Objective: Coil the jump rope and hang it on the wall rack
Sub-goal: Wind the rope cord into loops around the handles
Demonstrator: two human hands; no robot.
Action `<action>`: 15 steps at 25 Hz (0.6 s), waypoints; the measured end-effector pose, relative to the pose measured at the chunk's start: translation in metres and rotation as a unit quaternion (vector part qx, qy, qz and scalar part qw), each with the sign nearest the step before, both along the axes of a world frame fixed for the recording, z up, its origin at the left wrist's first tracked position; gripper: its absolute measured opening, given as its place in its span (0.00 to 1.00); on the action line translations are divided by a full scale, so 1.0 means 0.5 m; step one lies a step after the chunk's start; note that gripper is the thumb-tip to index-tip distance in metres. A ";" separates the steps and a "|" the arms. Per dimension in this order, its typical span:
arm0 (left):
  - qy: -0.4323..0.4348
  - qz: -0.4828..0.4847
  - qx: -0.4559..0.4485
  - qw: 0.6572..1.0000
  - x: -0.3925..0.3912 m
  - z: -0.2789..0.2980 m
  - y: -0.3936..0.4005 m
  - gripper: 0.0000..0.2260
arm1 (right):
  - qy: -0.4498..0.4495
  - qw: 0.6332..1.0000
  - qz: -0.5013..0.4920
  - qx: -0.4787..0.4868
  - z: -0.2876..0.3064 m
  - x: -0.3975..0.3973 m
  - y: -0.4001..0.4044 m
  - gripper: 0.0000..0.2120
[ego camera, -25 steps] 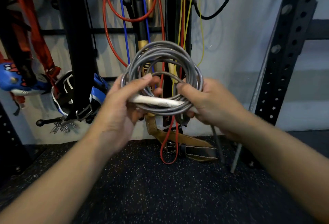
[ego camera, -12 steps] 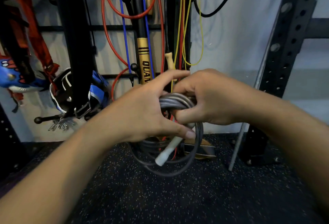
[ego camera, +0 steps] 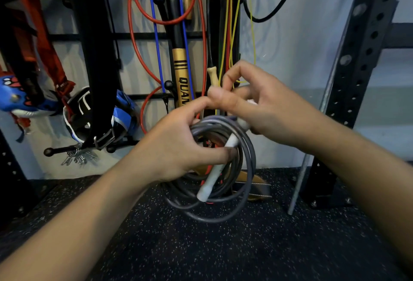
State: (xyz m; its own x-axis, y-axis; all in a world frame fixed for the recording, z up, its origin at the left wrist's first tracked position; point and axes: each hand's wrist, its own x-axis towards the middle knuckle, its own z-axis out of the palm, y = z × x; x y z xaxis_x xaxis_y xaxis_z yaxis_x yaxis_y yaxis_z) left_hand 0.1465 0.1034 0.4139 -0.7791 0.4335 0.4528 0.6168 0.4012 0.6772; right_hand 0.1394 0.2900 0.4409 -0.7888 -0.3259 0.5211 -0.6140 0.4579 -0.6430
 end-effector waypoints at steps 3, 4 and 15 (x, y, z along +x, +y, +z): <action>-0.042 -0.014 0.081 0.996 0.002 0.006 -0.002 0.18 | 0.012 0.998 -0.054 -0.037 0.010 -0.003 0.019 0.23; -0.054 -0.010 0.127 0.990 0.001 0.005 -0.002 0.16 | 0.008 0.996 -0.070 -0.052 0.014 -0.004 0.027 0.25; -0.140 0.125 0.543 0.819 -0.001 -0.032 0.063 0.06 | -0.123 0.962 -0.044 -0.241 -0.075 0.031 -0.061 0.26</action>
State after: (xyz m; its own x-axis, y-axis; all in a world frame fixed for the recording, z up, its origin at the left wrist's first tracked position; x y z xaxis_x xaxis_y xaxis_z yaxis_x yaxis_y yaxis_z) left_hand 0.1460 0.1347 0.3979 -0.9209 -0.2947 0.2551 0.3678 -0.4406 0.8189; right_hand 0.1551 0.2597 0.4035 -0.9210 -0.0203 0.3889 -0.3886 0.1141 -0.9143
